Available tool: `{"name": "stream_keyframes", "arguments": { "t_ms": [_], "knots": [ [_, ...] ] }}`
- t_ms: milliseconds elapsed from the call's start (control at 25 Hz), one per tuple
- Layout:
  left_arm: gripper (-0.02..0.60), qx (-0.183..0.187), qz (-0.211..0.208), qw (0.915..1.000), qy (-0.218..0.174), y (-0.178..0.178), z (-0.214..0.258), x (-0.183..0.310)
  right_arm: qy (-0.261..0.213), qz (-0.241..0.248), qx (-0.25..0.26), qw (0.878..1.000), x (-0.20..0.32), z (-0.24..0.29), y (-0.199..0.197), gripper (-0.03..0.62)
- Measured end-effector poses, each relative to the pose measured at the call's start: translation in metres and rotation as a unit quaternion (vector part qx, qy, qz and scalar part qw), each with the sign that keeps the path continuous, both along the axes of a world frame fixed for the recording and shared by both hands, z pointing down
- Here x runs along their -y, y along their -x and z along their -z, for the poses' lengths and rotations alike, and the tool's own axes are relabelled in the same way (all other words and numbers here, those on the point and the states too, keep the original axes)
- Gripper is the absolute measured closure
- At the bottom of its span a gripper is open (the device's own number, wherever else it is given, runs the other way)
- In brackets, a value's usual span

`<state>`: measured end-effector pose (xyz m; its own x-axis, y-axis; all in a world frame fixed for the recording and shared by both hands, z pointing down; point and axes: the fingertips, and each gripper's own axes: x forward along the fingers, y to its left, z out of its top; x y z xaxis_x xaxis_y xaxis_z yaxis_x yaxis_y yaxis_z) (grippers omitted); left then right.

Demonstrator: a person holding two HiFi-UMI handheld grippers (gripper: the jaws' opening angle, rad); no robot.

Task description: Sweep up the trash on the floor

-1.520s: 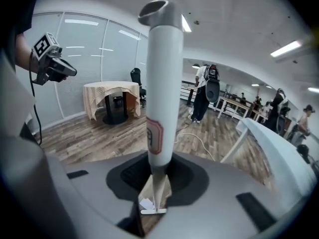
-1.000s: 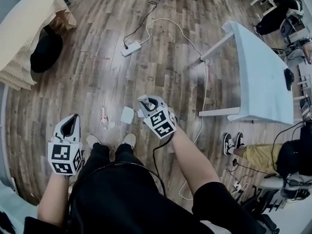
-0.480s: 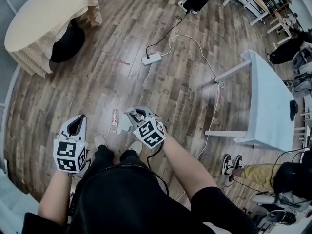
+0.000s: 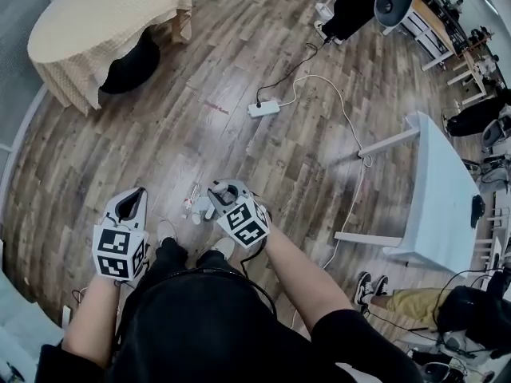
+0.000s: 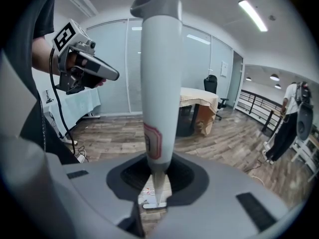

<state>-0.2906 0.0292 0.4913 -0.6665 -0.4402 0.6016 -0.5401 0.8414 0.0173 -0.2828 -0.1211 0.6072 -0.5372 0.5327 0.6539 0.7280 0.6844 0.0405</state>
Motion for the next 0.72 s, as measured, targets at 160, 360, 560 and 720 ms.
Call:
{"name": "stream_keyframes", "arguments": {
  "t_ms": [160,360,560,720],
  "knots": [
    [0.584,-0.002,0.001,1.0000,-0.004,0.000,-0.002,-0.006,-0.003,-0.001,-0.003,1.000,-0.006,0.001,-0.002,0.506],
    [0.584,0.000,-0.006,0.9999,-0.011,0.002,-0.001,-0.002,-0.008,-0.013,-0.007,1.000,-0.003,0.000,-0.006,0.507],
    [0.584,0.002,-0.017,0.9998,-0.013,0.003,-0.001,0.001,-0.008,-0.025,0.005,1.000,0.002,0.013,-0.008,0.505],
    [0.584,-0.002,-0.023,0.9994,-0.024,0.009,-0.002,0.005,-0.002,-0.048,0.014,0.999,0.007,0.030,-0.006,0.505]
  ]
}}
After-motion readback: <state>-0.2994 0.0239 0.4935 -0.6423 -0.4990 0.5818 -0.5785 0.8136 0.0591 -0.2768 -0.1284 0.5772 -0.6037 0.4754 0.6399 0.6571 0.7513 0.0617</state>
